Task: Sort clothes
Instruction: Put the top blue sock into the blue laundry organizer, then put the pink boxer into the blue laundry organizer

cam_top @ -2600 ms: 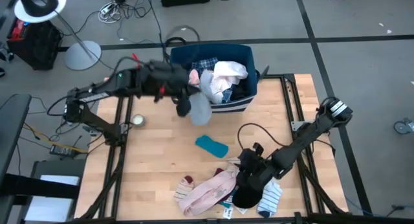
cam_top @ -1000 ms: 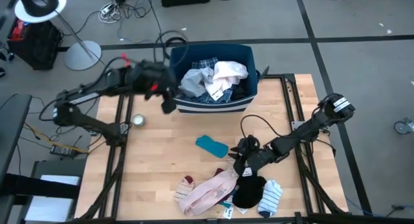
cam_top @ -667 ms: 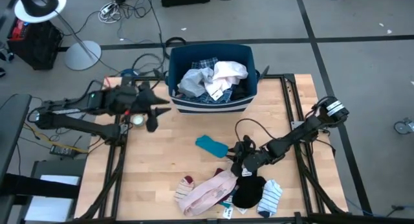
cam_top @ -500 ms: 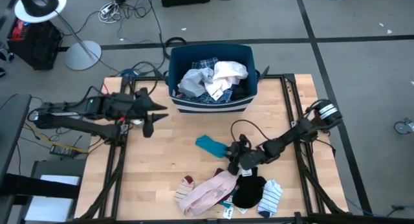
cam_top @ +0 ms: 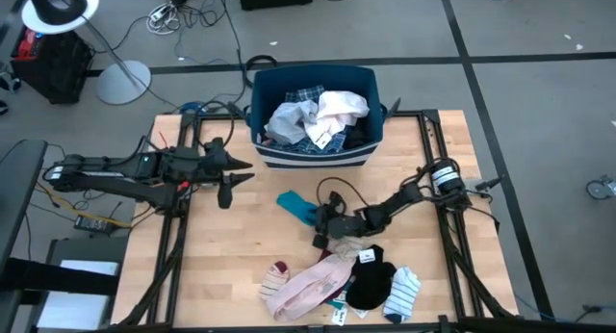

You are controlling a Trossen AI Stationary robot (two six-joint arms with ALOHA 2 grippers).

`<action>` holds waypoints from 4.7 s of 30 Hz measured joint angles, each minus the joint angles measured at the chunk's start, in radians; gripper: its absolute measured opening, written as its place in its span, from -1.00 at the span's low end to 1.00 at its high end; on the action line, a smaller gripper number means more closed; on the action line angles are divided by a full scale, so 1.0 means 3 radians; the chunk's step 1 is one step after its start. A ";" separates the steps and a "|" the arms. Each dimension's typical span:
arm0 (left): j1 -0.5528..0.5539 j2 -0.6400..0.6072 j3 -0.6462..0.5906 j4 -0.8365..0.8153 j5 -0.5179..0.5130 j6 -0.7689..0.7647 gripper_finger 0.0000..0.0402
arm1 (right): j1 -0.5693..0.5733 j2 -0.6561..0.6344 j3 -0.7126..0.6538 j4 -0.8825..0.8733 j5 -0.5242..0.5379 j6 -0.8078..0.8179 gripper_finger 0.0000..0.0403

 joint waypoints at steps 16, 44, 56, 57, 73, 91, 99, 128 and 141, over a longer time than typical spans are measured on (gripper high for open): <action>0.0000 0.0005 -0.0027 -0.0143 -0.0001 -0.0062 -0.32 | -0.0198 -0.1086 0.1166 -0.1734 -0.0325 -0.0690 -0.98; 0.0000 0.0088 -0.0027 -0.0173 -0.0029 -0.0062 -0.32 | -0.1914 -0.1272 0.2273 -0.2999 -0.0446 -0.0219 -0.98; 0.0000 0.0184 -0.0028 -0.0228 -0.0020 -0.0062 -0.32 | -0.2357 -0.0409 0.2298 -0.3711 -0.1013 0.0536 -0.97; 0.0000 0.0204 -0.0028 -0.0219 -0.0022 -0.0062 -0.32 | -0.2371 -0.0381 0.2298 -0.3714 -0.1029 0.0563 -0.97; -0.0008 0.0366 -0.0029 -0.0212 -0.0075 -0.0131 -0.32 | -0.2355 -0.1240 0.2292 -0.3667 -0.1180 0.0060 -0.39; -0.0981 0.0872 -0.0027 -0.0013 -0.0485 -0.0920 -0.32 | -0.1312 -0.2438 0.2298 -0.4887 -0.1203 0.0173 -0.09; -0.1401 0.1400 -0.0025 0.0455 -0.0678 -0.1264 -0.32 | -0.0349 -0.2517 0.2299 -0.5183 -0.0559 0.0574 -0.10; -0.1795 0.4122 0.2031 0.0270 -0.0553 -0.1484 -0.40 | 0.2126 -0.2366 0.0361 -0.3986 0.0810 0.3866 -0.10; -0.1620 0.4500 0.2228 -0.0087 -0.0011 -0.1708 -0.88 | 0.2168 -0.1769 0.0327 -0.3418 0.0814 0.4030 -0.10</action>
